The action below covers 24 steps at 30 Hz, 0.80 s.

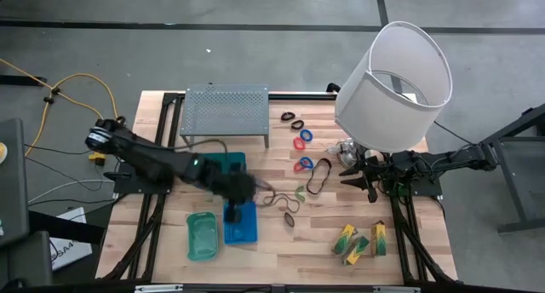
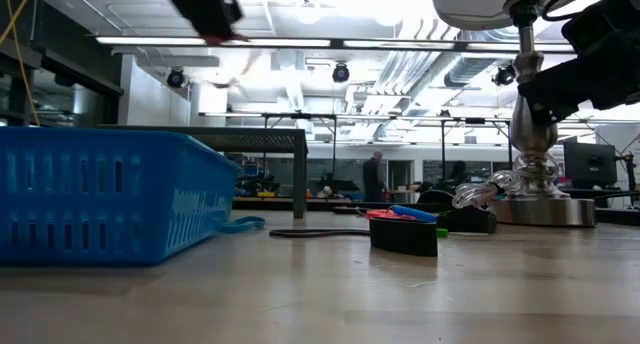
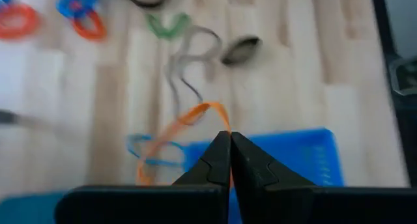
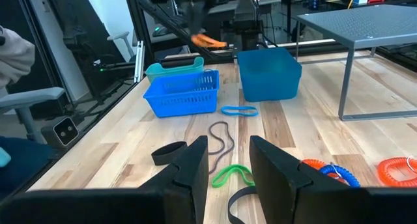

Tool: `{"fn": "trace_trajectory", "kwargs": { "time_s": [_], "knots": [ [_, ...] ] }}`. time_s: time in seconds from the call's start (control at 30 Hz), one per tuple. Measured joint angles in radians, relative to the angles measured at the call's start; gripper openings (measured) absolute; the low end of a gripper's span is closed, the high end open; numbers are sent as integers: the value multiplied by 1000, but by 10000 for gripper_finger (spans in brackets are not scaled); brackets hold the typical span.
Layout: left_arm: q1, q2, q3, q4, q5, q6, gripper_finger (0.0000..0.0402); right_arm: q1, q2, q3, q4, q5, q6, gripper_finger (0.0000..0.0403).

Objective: Pick & Place Office Desk Supplies
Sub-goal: Put the orange rubber band into the bottom blue bin

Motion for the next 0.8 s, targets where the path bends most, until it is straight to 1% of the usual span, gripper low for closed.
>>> {"fn": "trace_trajectory", "kwargs": {
  "time_s": [0.13,0.23,0.43,0.63,0.8],
  "knots": [
    [-91,1,-2,-25,-45,-88,0,0,0,0,0,0,0,101],
    [-128,1,-2,-36,-81,-116,0,0,0,0,0,0,0,101],
    [-132,25,-22,-39,-87,-136,0,0,0,0,0,0,0,101],
    [-132,125,-72,-18,-87,-215,0,0,0,0,0,0,0,101],
    [-143,191,-78,38,-50,-229,0,0,0,0,0,0,0,101]
  ]
}}
